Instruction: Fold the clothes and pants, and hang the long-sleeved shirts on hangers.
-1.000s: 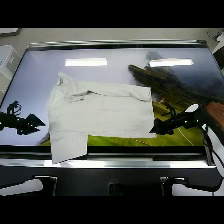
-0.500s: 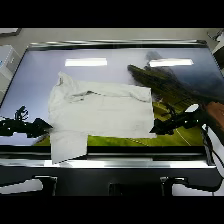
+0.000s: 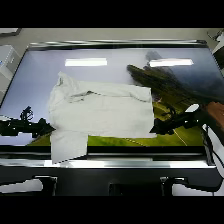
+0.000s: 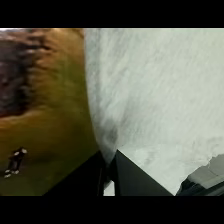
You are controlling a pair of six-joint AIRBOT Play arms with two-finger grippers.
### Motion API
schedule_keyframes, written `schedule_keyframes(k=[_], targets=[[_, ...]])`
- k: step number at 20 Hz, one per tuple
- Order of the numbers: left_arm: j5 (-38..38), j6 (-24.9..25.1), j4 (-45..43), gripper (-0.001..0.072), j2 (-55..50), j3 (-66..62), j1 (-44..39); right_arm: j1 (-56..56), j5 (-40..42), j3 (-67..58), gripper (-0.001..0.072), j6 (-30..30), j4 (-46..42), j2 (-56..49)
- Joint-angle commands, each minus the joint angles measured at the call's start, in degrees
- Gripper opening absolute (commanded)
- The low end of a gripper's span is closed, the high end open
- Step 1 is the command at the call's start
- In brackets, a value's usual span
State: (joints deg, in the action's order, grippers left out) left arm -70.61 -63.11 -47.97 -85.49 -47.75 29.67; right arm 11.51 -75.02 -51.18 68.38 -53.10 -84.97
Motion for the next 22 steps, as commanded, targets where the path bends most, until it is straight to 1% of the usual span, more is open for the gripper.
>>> schedule_keyframes(k=[1,4,6,7,9,12,14,15,17,19,20,22], targets=[[-0.9,1.5,3.8,0.0025,0.1,-0.7,-0.4,0.0,0.5,-0.1,0.0032,-0.9,1.8,1.5],[-2.5,2.9,10.5,0.0024,0.3,-4.6,-1.0,0.0,2.5,-1.1,0.0031,-3.1,8.1,5.0],[-2.8,2.3,11.6,0.0024,0.8,-9.9,-3.1,-0.1,5.8,-3.9,0.0030,-3.3,11.3,7.0],[-2.9,1.3,11.6,0.0024,0.9,-13.7,-4.7,-0.8,7.8,-6.1,0.0030,-3.2,11.5,7.7],[-2.7,-0.5,11.6,0.0024,0.9,-22.5,-8.1,-4.4,12.2,-13.1,0.0030,-1.9,9.1,8.1],[-0.9,-3.8,10.9,0.0024,0.9,-37.9,-12.4,-11.0,22.9,-24.7,0.0030,4.9,-0.2,8.1],[0.4,-7.3,6.9,0.0024,0.9,-49.5,-14.2,-13.4,28.7,-32.2,0.0030,9.7,-6.8,8.1],[0.4,-9.1,4.5,0.0024,0.9,-54.9,-14.7,-13.7,29.8,-36.2,0.0030,11.6,-9.4,8.1],[0.2,-12.5,0.5,0.0024,1.2,-66.3,-15.1,-13.9,29.4,-43.5,0.0031,13.6,-12.6,8.3],[0.4,-14.7,-2.1,0.0024,2.9,-76.0,-15.0,-13.9,28.2,-50.4,0.0031,13.7,-13.0,9.7],[1.3,-15.4,-3.5,0.0024,5.2,-77.7,-15.0,-13.9,26.8,-53.5,0.0031,13.7,-13.0,10.9],[2.3,-16.1,-7.1,0.0024,13.2,-75.9,-15.0,-13.9,22.3,-58.2,0.0030,13.7,-13.0,14.2]])
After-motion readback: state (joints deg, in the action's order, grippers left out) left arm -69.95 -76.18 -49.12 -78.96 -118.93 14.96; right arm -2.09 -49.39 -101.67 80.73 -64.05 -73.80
